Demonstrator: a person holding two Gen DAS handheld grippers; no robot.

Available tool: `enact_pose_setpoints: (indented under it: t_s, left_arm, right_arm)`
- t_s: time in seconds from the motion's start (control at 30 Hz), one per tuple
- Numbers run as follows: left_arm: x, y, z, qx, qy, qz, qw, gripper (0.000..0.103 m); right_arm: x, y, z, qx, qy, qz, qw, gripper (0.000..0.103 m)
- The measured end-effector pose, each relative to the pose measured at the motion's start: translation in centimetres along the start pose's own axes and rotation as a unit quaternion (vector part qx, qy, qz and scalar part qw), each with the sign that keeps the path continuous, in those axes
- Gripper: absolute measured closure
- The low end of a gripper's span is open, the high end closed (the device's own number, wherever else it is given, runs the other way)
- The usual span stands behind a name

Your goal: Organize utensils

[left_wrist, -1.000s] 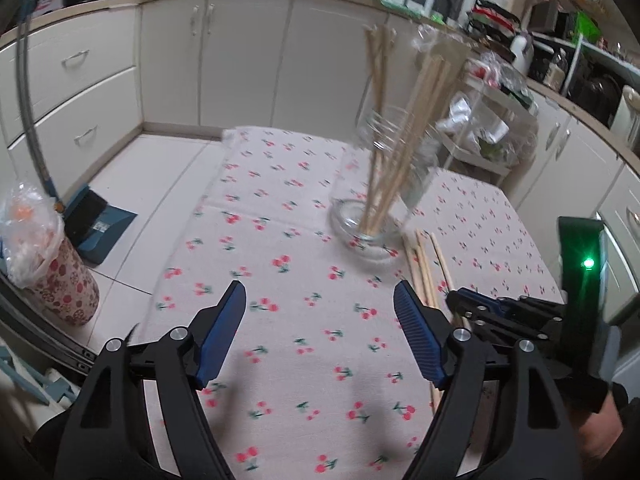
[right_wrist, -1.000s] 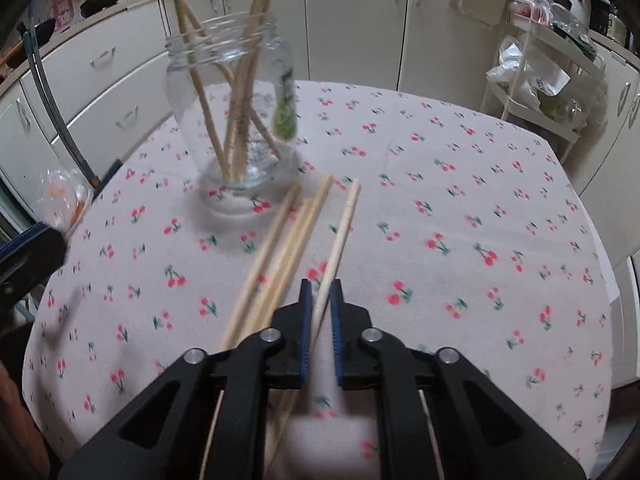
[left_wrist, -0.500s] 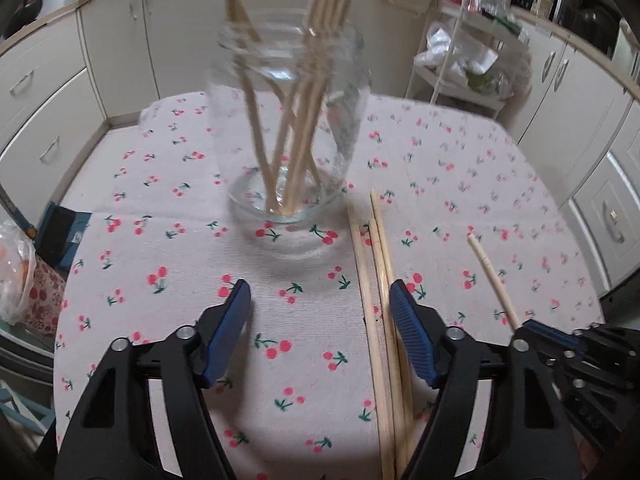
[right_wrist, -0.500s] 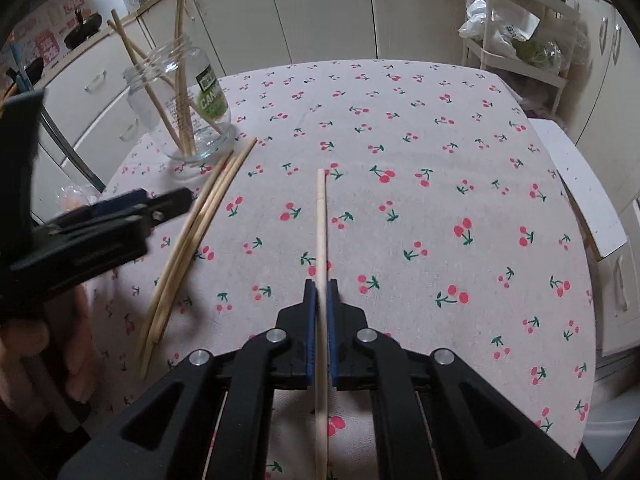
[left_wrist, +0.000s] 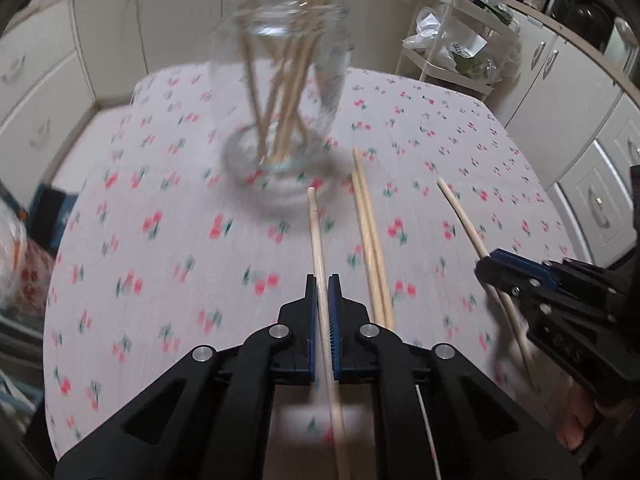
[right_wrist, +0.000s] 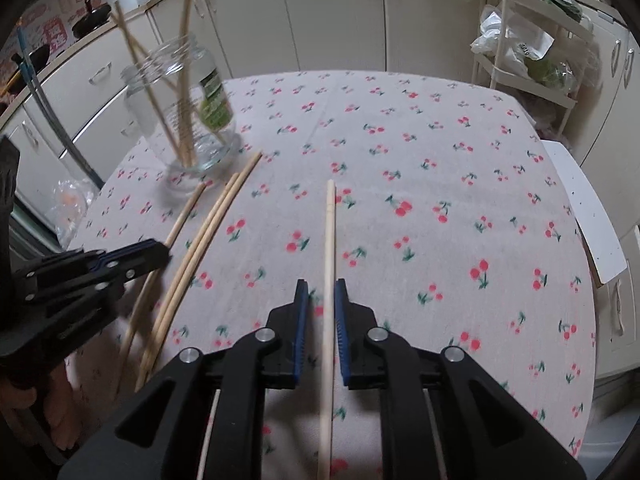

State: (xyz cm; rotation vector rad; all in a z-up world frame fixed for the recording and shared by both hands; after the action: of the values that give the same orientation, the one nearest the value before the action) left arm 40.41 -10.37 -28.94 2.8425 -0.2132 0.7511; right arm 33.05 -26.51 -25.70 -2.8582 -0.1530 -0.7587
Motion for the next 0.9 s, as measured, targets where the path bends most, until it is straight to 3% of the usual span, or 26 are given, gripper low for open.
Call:
enact_pose_setpoints:
  t_s: [0.13,0.2,0.37,0.57,0.7,0.83,0.9]
  left_arm:
    - [-1.1,-0.3,-0.8,0.005,-0.015,0.015,0.9998,0.097]
    - [-0.9,-0.1,-1.0,0.017,-0.012,0.025,0.9995,0.097]
    - [-0.1,0.4,-0.8,0.024,-0.005,0.028,0.9993,0.097]
    - [0.5,0.3,0.2,0.031,-0.004,0.025,0.9992,0.083]
    - [1.0,0.5,0.6,0.035,0.001,0.029,0.9990,0.076]
    - [1.3,0.5,0.8,0.042,0.002,0.028,0.9987,0.062]
    - [1.5,0.6,1.0,0.045,0.003,0.028,0.9986,0.060]
  right_arm:
    - [-0.5,-0.4,-0.5,0.003,-0.007,-0.007,1.000,0.088]
    - [0.0,-0.3,-0.4,-0.004,0.001,-0.003,1.000,0.079]
    - [1.5,-0.5,0.2,-0.006,0.006,-0.004,1.000,0.079]
    - [1.7,-0.8,1.2,-0.013,0.005,-0.020,1.000,0.079]
    - [1.7,-0.3,1.2,-0.019,0.008,-0.022,1.000,0.095]
    - [1.9,-0.2,1.1,-0.017,0.003,-0.024,1.000,0.096]
    - [2.1,-0.1,1.2,-0.020,0.004,-0.023,1.000,0.096]
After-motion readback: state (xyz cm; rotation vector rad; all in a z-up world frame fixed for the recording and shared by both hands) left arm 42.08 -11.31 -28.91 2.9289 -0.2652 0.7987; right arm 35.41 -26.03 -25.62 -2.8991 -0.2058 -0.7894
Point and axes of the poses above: each gripper's, at about its wrist camera, not at the fingertips, and z roughly the way its jaws point, y to its right, x to its top, the point moved 3 cm from there along z, roughly the way its jaws point, and after that the axes turned 1 degree about x, right-handed, at the moved point
